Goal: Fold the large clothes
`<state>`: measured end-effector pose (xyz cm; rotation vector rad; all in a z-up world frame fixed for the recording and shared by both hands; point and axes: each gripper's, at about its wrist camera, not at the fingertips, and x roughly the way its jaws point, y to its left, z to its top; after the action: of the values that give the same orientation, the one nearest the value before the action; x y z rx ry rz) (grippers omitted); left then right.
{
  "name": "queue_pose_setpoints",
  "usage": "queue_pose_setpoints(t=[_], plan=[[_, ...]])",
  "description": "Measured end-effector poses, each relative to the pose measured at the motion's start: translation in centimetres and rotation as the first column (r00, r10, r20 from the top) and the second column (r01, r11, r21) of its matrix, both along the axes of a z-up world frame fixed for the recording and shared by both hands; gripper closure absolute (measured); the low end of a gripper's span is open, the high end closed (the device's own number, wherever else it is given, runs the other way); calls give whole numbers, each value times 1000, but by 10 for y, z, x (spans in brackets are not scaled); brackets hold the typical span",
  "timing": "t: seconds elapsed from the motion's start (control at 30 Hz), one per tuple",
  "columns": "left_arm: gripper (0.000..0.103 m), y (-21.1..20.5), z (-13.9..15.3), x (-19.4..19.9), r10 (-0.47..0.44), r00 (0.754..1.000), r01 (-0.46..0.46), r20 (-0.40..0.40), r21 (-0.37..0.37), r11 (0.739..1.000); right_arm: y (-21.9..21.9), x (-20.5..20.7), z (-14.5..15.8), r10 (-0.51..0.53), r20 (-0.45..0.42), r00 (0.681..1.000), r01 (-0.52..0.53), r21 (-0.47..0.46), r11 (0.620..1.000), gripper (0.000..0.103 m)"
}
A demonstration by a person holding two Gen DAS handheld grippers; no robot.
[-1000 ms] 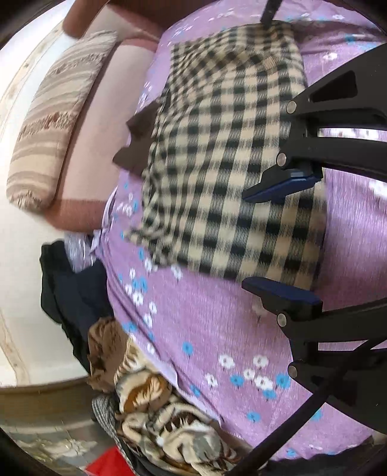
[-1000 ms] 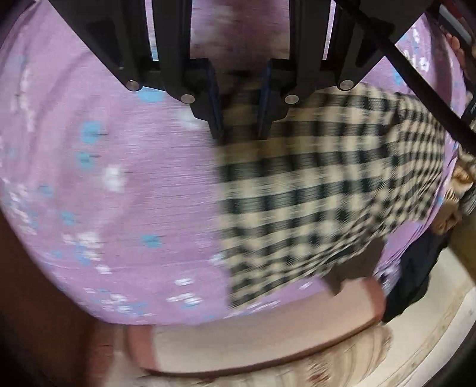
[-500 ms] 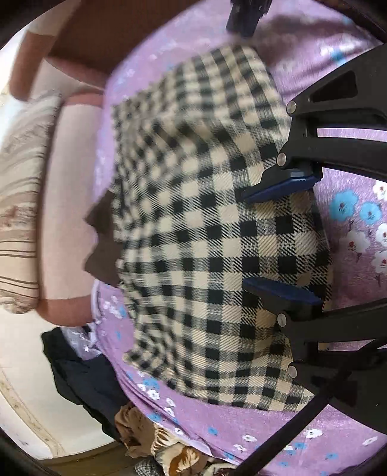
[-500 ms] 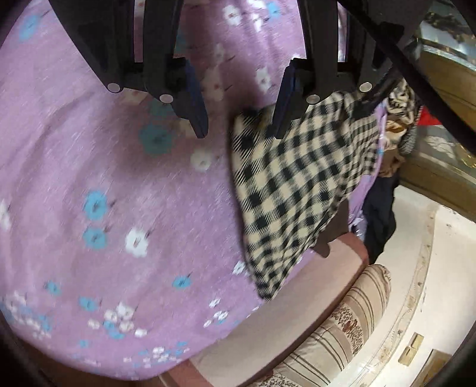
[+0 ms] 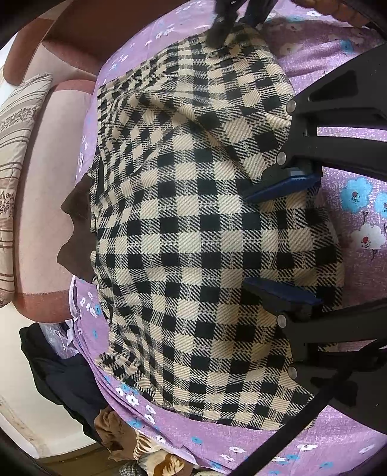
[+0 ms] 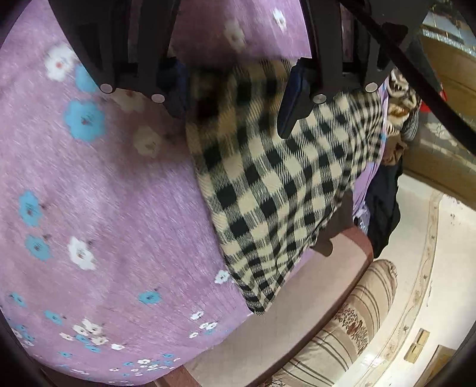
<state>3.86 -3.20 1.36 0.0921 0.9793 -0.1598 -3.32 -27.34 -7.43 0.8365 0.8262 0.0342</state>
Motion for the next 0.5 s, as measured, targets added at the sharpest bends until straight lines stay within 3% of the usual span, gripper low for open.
queue_pose_setpoints(t=[0.07, 0.13, 0.23, 0.33, 0.5], plan=[[51, 1, 0, 0, 0, 1000, 0, -2, -4, 1000, 4, 10, 2, 10, -7, 1000, -10, -22, 1000, 48], [51, 0, 0, 0, 2, 1000, -2, 1, 2, 1000, 3, 15, 2, 29, -15, 999, -29, -13, 1000, 86], [51, 1, 0, 0, -1, 1000, 1, 5, 12, 1000, -2, 16, 3, 37, -15, 999, -37, 16, 999, 88], [51, 4, 0, 0, -3, 1000, 3, -1, -1, 1000, 6, 17, 16, 49, -27, 998, -50, -64, 997, 89], [54, 42, 27, 3, 35, 999, -41, -39, -170, 985, 31, 25, 51, 90, -4, 996, -89, -207, 974, 89]])
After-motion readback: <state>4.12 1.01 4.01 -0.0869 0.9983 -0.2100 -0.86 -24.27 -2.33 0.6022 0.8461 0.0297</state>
